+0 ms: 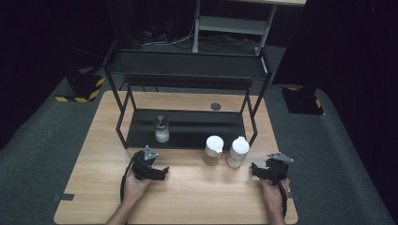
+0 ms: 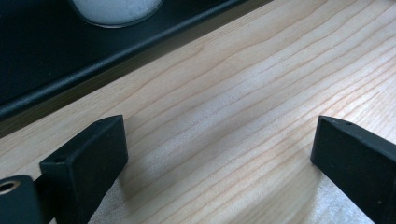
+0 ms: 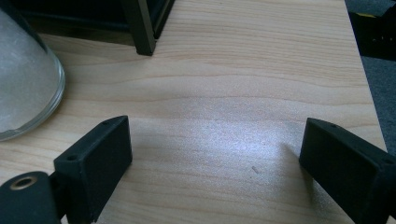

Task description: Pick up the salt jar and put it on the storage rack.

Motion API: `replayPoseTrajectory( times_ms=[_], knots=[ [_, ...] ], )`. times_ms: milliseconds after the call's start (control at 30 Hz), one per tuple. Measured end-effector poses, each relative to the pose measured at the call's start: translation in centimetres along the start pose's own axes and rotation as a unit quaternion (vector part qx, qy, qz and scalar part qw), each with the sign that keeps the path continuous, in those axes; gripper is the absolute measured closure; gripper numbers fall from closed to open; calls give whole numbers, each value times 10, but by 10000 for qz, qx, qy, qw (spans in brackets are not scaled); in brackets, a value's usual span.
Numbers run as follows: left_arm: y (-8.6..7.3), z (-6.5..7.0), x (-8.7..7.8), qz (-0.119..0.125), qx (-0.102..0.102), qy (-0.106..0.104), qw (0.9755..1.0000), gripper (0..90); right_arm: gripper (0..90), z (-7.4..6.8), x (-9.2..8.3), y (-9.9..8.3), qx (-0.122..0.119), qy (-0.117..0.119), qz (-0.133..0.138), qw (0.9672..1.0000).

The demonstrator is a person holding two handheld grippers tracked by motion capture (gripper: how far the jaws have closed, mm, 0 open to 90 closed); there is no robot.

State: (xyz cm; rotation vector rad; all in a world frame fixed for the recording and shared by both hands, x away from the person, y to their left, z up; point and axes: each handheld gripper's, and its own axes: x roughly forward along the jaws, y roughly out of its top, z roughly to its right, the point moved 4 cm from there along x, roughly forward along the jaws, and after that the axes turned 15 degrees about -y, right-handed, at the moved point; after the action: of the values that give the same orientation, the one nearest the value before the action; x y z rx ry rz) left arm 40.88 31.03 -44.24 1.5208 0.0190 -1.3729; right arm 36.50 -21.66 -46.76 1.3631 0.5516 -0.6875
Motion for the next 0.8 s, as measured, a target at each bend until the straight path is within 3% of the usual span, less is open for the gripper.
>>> replayPoseTrajectory(
  times_ms=[800],
  knots=[
    [0, 1, 0, 15, -27, 16, 10000, 38, 84, 0, 0, 0, 7, 3, -3, 10000]
  ],
)
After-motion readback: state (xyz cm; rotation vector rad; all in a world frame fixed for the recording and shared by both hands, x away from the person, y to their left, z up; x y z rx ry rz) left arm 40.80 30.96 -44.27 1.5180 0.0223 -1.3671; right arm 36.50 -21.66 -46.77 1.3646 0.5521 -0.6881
